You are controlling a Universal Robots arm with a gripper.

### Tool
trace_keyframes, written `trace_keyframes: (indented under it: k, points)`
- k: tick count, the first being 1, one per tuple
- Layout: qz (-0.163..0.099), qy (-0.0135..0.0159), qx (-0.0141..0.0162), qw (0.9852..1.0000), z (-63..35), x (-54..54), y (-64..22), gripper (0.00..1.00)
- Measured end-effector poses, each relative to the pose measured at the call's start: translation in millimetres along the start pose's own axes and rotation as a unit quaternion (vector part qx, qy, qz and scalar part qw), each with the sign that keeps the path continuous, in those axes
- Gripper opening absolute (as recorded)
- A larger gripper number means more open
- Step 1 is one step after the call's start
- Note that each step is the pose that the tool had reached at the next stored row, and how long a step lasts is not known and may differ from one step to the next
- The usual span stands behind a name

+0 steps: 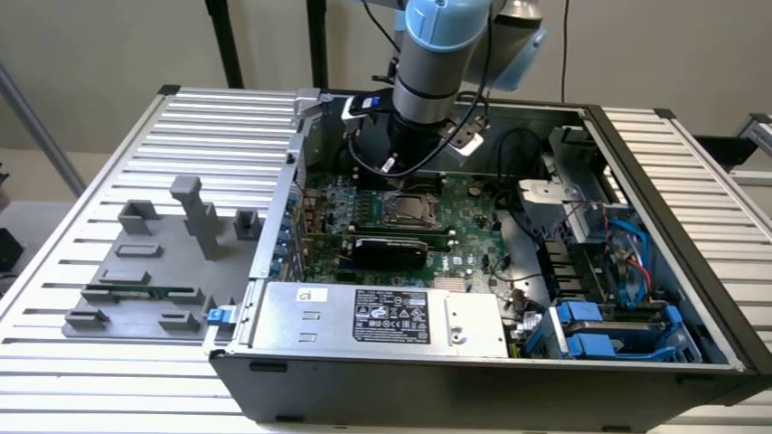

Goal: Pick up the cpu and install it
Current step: 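Install the first cpu locking lever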

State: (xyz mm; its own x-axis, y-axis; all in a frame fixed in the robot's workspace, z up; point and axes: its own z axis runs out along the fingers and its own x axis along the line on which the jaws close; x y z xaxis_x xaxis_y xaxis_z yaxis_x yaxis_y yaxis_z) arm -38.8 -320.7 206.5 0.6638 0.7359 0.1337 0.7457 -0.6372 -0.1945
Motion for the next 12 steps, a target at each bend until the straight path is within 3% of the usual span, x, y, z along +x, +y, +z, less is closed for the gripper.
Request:
trace_keyframes:
  k: [12]
  points:
    - [0.001, -0.0001, -0.0001, 1.0000, 0.8, -0.3, -4.9, 0.11]
